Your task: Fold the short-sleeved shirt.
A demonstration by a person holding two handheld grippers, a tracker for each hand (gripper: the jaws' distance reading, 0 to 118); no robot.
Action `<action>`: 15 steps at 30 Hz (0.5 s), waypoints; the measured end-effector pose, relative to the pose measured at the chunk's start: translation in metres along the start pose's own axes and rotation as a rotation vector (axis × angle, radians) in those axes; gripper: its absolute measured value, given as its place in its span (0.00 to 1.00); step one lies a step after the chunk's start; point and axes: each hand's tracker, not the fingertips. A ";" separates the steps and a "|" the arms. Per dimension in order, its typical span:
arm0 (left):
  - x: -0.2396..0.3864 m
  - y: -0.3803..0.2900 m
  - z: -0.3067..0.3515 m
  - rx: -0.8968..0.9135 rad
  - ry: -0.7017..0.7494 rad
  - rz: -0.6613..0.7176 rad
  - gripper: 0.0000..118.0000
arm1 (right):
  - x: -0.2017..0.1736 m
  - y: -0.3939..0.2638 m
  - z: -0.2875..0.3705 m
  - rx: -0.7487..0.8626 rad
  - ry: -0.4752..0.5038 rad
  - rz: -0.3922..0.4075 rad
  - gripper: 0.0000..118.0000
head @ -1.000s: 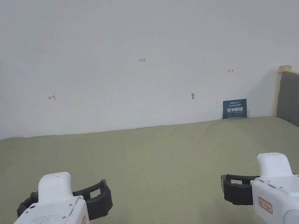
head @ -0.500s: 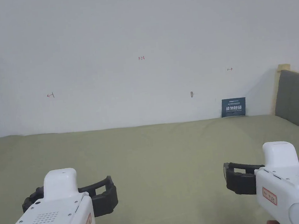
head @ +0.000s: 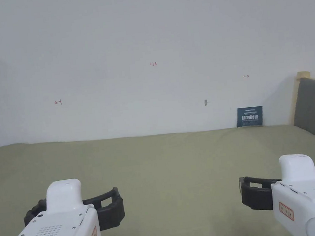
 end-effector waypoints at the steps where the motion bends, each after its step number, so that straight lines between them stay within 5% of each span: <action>1: 0.000 0.000 0.000 -0.003 0.003 -0.002 1.00 | -0.001 0.000 0.000 -0.001 0.000 0.000 1.00; 15: -0.006 0.004 0.005 0.030 0.052 0.017 1.00 | -0.005 0.004 -0.001 0.001 0.005 0.000 1.00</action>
